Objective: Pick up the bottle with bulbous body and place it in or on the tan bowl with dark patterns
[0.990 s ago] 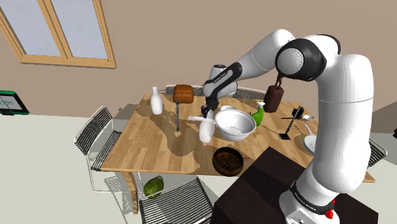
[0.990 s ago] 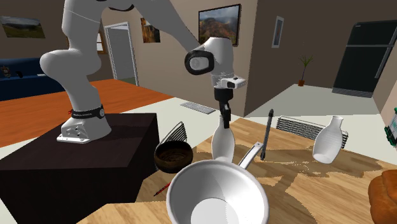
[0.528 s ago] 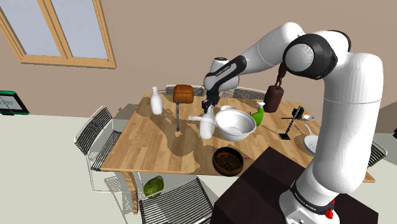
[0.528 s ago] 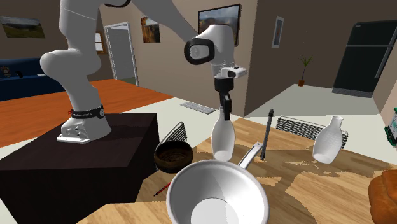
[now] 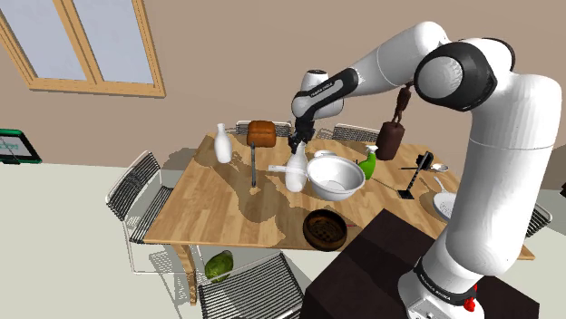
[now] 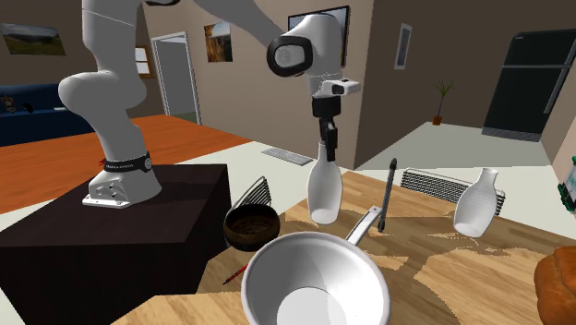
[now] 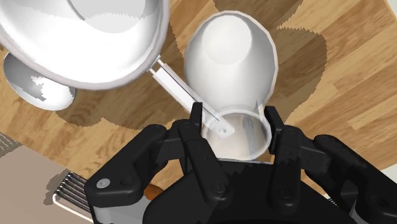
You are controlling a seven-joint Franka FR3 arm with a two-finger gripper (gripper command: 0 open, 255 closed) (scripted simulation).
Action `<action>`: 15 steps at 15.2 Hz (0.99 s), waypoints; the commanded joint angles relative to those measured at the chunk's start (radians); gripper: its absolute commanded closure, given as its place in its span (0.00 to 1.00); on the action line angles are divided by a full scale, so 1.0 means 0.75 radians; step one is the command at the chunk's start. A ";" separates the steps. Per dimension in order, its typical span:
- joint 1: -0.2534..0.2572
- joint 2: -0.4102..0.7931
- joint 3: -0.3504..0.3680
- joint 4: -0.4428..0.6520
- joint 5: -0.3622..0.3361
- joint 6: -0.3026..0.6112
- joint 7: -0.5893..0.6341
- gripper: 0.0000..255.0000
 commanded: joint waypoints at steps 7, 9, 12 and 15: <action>0.005 -0.078 -0.008 0.050 -0.021 -0.126 0.016 1.00; 0.010 -0.135 -0.010 -0.006 -0.031 -0.127 0.023 1.00; 0.022 -0.298 -0.013 -0.169 -0.062 -0.124 0.046 1.00; 0.028 -0.463 -0.012 -0.317 -0.094 -0.139 0.073 1.00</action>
